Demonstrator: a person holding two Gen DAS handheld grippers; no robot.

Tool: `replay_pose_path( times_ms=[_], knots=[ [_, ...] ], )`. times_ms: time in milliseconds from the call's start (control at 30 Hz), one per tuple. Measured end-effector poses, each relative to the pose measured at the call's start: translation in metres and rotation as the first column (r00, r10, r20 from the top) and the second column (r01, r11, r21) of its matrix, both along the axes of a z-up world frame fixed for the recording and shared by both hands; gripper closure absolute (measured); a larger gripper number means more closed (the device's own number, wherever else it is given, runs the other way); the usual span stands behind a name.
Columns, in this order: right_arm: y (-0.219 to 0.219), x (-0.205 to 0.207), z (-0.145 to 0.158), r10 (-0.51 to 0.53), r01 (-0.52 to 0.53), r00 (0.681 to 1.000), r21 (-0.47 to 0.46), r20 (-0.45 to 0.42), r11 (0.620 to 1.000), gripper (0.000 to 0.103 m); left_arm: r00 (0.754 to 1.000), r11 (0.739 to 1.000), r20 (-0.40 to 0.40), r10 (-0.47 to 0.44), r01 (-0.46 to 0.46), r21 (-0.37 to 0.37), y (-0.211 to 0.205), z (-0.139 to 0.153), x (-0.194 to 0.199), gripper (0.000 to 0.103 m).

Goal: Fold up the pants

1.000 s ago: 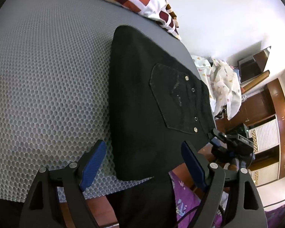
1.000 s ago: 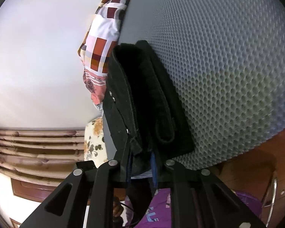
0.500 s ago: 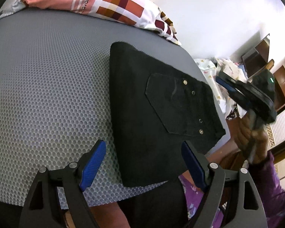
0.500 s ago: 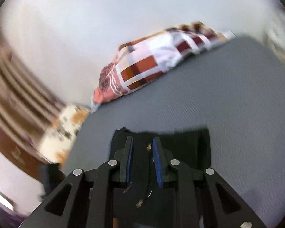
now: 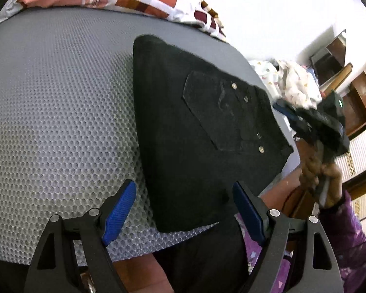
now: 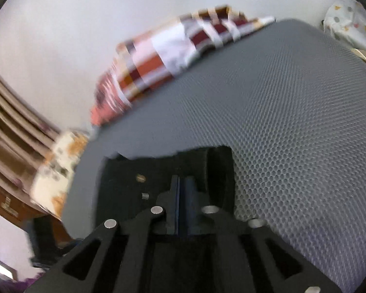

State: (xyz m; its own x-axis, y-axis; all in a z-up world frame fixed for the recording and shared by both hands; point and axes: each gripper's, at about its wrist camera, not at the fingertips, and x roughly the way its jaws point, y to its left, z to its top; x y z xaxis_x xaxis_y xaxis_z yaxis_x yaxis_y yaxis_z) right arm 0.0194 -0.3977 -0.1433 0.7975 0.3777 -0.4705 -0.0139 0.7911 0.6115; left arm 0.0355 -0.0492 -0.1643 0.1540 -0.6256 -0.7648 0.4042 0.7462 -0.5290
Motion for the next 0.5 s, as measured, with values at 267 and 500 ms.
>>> replay_pose_path(
  times_ms=[267,500],
  knots=[
    [-0.003,-0.077,-0.017,0.008,0.001,0.999,0.155,-0.052,0.988,0.079,1.000,1.000,-0.019,0.021,-0.021,-0.019,0.011,0.003,0.001,0.022],
    [0.010,-0.091,-0.044,0.098,-0.052,0.993,0.516,-0.062,0.855,0.067,1.000,0.999,-0.019,0.018,-0.018,-0.030,0.011,0.008,-0.004,0.022]
  ],
)
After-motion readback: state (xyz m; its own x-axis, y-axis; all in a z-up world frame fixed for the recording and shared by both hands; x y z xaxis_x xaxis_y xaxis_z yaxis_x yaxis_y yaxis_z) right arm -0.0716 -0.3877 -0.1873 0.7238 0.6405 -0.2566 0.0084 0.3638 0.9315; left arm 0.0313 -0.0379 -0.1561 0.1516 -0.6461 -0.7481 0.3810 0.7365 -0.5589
